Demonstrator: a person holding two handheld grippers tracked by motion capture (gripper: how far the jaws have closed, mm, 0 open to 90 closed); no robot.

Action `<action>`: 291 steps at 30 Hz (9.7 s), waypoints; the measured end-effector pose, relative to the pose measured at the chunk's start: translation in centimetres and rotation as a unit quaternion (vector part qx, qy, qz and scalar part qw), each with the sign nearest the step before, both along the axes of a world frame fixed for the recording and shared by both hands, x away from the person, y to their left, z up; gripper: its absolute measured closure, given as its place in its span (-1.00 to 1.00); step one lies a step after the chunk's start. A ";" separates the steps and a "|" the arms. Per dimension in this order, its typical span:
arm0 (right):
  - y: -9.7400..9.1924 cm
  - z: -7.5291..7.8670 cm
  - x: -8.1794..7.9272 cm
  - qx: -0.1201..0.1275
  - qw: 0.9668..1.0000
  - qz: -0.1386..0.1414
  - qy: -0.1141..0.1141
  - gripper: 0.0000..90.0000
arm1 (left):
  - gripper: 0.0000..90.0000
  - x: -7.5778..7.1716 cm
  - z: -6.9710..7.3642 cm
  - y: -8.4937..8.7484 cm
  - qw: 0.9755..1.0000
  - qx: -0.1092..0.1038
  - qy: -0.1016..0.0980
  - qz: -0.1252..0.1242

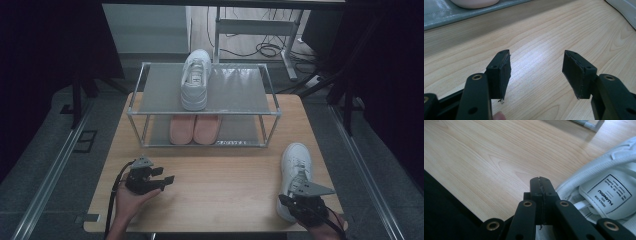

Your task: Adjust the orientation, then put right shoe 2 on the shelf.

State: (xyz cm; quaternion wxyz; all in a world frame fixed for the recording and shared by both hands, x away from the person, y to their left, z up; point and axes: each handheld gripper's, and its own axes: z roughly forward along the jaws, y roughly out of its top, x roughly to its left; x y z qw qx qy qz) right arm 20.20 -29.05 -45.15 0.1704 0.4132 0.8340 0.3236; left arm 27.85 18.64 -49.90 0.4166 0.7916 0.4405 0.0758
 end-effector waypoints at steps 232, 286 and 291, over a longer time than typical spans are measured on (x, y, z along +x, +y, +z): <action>3.7 15.9 17.1 0.238 0.966 -0.024 -0.094 0.82 | -0.10 0.2 -0.3 0.1 1.000 0.010 -0.004 0.004; 12.9 16.2 33.0 0.180 0.947 -0.267 -0.018 0.77 | -0.10 0.3 -0.4 1.2 1.000 -0.001 -0.005 0.010; 13.7 15.4 33.8 0.174 0.946 -0.274 -0.010 0.74 | -0.10 0.3 -0.5 1.3 1.000 0.000 -0.003 0.010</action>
